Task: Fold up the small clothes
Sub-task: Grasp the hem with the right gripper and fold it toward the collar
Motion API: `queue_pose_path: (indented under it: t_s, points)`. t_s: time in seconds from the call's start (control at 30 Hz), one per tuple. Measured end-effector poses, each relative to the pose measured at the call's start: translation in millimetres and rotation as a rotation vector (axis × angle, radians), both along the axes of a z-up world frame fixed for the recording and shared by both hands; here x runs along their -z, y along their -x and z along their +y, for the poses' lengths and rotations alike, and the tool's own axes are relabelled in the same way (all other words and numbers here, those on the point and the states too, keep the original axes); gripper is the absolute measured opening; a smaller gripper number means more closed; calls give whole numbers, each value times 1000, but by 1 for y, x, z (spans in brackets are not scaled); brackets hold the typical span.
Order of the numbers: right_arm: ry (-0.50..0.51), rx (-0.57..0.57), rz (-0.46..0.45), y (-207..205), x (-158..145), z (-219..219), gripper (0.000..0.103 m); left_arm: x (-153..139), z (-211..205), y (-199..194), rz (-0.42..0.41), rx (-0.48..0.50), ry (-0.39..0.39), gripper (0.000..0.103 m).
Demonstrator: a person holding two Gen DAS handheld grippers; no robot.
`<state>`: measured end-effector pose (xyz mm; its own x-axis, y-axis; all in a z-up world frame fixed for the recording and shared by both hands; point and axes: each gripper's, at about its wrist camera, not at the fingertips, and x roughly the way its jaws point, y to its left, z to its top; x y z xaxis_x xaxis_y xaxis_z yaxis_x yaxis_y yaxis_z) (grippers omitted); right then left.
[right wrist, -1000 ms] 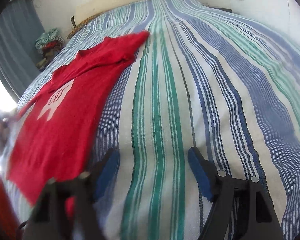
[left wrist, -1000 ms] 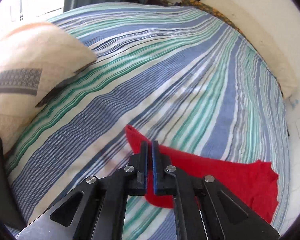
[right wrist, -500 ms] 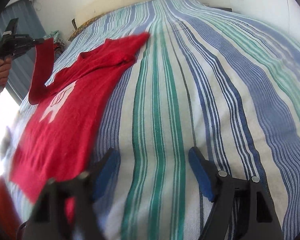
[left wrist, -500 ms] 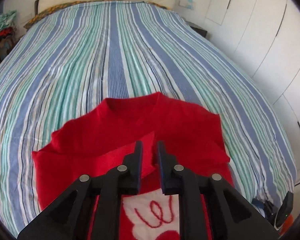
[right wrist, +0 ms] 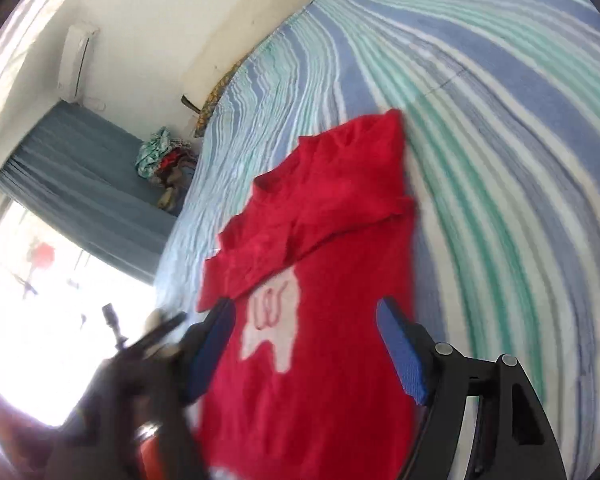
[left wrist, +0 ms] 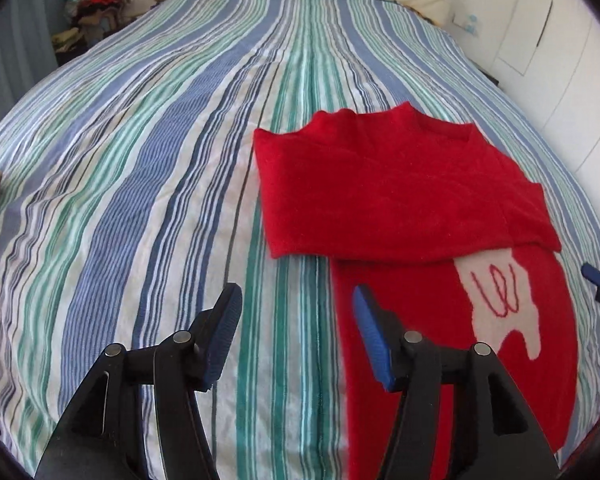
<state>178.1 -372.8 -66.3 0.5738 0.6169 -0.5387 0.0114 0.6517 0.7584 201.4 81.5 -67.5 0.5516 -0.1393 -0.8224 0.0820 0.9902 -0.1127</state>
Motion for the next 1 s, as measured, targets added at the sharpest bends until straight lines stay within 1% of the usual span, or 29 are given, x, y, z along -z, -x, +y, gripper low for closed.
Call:
queue_pose_path:
  t_s: [0.03,0.07,0.13,0.17,0.2,0.27,0.33,0.37,0.4,0.43,0.47,0.5,0.57,0.63,0.67,0.7,0.8,0.87,0.93,1.0]
  points:
    - [-46,-34,35,-26,6,20,69,4,-11,-1,-7,14,-18,59]
    - [-59,-53,65,-49,13,39,66,9,-20,-4,-11,13,-41,59]
    - [-5,-69,121,-88,28,73,63,21,-28,-13,-4,-36,-83,59]
    - [28,-76,143,-101,34,85,62,26,-27,-17,4,-63,-83,59]
    - [61,-85,179,-112,42,96,62,30,-21,-18,8,-90,-66,59]
    - [59,-94,231,-123,57,108,56,32,-11,-19,3,-134,-16,59]
    - [39,-128,248,-130,65,120,38,33,-4,-17,-1,-146,17,59]
    - [44,-147,260,-134,69,126,34,33,-3,-18,-3,-139,16,59]
    - [56,-156,268,-137,71,131,25,32,-3,-17,-5,-130,6,59]
    - [79,-159,269,-140,71,134,9,32,-3,-18,-6,-124,-3,59]
    - [113,-157,258,-142,66,136,7,32,-2,-20,-7,-121,-3,59]
    - [143,-153,218,-142,54,137,7,32,-1,-20,-8,-122,4,59]
    - [189,-151,93,-139,18,132,7,32,0,-20,-13,-126,14,59]
    - [287,-122,1,-132,-11,120,7,33,-3,-22,-17,-126,2,59]
    - [345,-103,-24,-131,-20,113,7,32,-7,-23,-20,-121,-6,59]
    - [377,-100,-34,-131,-24,108,7,30,-11,-24,-25,-109,-8,60]
    - [367,-104,-21,-135,-22,99,7,22,-26,-24,-52,-41,-4,60]
    - [367,-107,-39,-136,-25,97,7,17,-37,-23,-73,15,-28,61]
    - [357,-106,-53,-138,-31,96,7,15,-50,-26,-92,49,-94,62]
    - [343,-112,-73,-139,-39,96,7,18,-60,-37,-94,32,-194,62]
